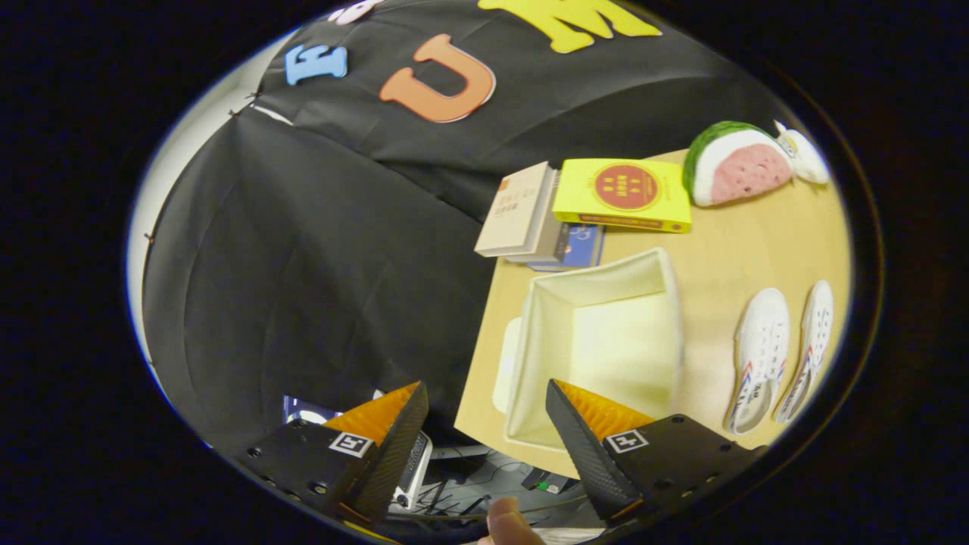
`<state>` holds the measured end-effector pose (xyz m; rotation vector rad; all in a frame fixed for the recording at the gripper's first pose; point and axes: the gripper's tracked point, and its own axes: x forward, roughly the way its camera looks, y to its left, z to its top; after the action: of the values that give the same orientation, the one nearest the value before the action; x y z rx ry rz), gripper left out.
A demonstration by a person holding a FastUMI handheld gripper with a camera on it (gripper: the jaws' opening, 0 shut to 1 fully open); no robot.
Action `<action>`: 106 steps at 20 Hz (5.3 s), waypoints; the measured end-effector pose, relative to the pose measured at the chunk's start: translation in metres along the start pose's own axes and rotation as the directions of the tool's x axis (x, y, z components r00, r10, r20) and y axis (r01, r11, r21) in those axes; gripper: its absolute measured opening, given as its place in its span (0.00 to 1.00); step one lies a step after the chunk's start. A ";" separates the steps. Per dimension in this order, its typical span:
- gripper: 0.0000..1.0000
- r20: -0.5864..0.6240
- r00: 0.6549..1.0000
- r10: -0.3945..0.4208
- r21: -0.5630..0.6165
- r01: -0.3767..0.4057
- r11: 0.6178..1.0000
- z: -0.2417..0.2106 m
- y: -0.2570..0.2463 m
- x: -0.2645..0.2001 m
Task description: Open the storage box then place both shoes into the box .Put the left shoe in first, then the right shoe, with the right side of both shoes facing outward in a uniform manner.
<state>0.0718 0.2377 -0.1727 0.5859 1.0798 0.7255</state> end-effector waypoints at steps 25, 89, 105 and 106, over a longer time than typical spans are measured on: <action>0.61 -0.133 0.727 -0.674 -0.283 0.623 0.729 -0.054 -0.355 0.001; 0.61 -0.206 0.811 -0.548 -0.288 0.485 0.826 -0.071 -0.092 0.164; 0.96 -0.030 0.892 -0.452 -0.190 0.439 0.878 -0.038 -0.153 -0.034; 0.96 -0.037 0.892 -0.451 -0.176 0.439 0.881 -0.038 -0.165 -0.041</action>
<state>0.0641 0.1046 -0.2846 0.1539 1.1604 0.4263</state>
